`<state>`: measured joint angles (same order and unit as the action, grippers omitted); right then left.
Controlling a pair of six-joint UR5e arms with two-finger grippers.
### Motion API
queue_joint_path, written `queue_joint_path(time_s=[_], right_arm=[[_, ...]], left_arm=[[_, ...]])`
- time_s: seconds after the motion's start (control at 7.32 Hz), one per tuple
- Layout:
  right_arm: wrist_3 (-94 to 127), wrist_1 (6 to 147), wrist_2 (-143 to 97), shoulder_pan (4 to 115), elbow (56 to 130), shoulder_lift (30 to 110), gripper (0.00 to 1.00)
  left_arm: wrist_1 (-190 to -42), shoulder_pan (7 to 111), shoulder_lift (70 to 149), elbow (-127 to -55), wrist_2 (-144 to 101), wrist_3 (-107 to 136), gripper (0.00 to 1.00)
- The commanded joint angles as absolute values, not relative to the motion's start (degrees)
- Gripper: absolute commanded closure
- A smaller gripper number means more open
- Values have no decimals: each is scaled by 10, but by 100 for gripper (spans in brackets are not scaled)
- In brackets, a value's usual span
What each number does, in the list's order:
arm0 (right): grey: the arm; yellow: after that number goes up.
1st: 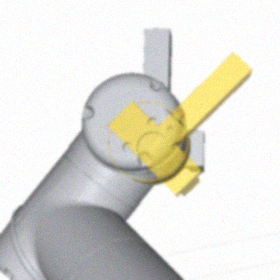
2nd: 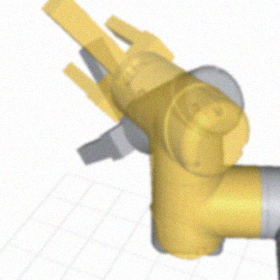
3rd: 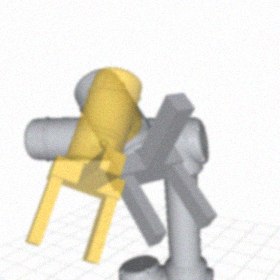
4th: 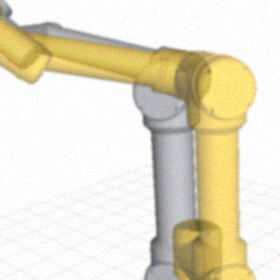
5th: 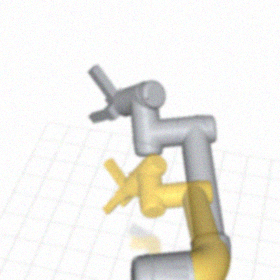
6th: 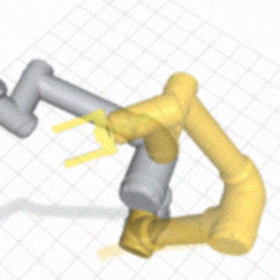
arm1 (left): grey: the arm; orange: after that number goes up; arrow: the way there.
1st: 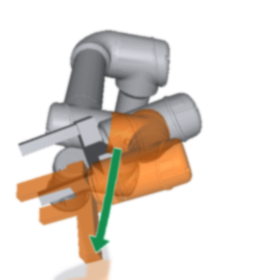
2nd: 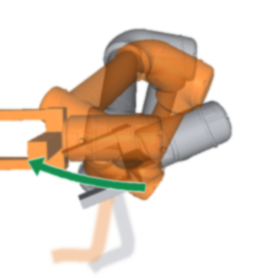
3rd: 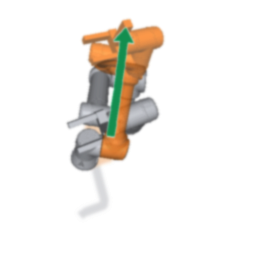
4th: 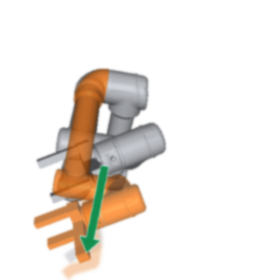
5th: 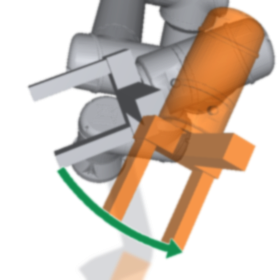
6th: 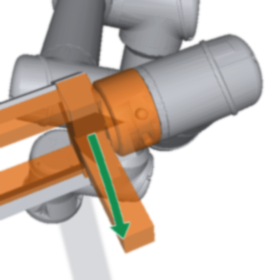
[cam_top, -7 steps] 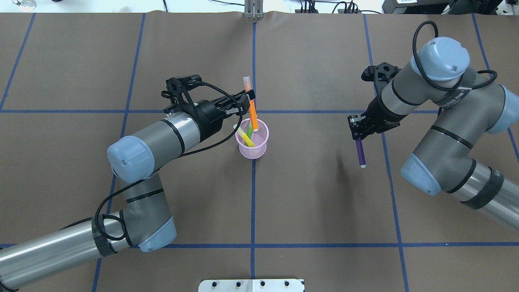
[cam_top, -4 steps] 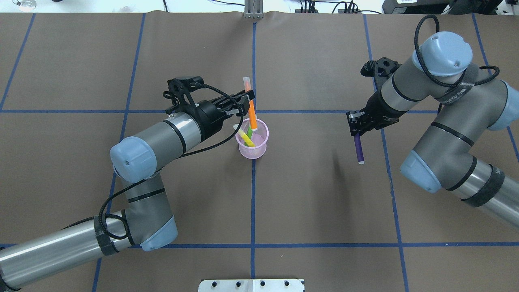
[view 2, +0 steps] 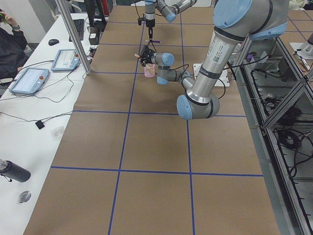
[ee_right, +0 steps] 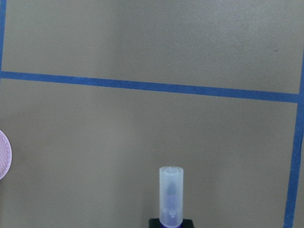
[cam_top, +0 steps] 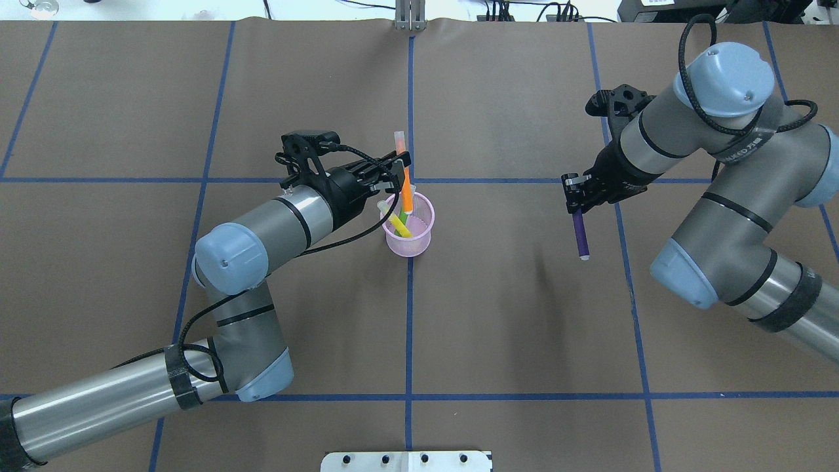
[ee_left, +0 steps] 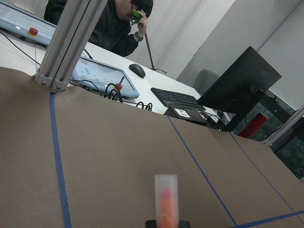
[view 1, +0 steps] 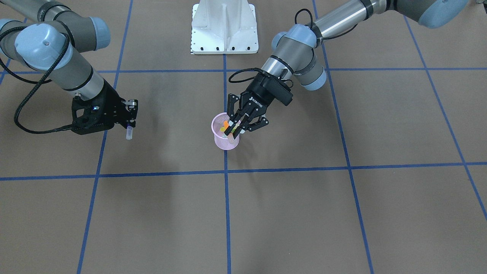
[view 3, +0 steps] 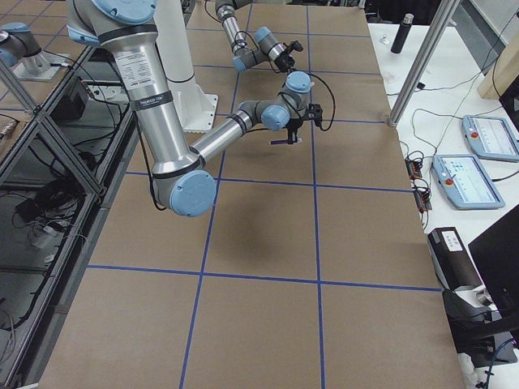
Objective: Collect pens into pen holder
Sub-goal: 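Lower the orange pencil into the cup and open the left gripper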
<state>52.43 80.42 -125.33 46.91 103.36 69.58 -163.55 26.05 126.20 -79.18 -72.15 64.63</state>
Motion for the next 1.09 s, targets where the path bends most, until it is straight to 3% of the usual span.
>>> queue_joint_path(time_s=[0.0, 0.41, 0.68, 0.96], right_arm=[[524, 804, -1253, 469, 1035, 692, 100], [524, 804, -1253, 470, 1037, 692, 100], [524, 803, -1242, 475, 1059, 691, 100], [525, 803, -1191, 475, 1073, 656, 100]], left_arm=[[-1645, 245, 1271, -764, -701, 646, 100], [-1645, 235, 1269, -763, -700, 647, 100], [-1646, 235, 1278, -766, -701, 647, 1], [-1634, 236, 1280, -805, -707, 647, 0]])
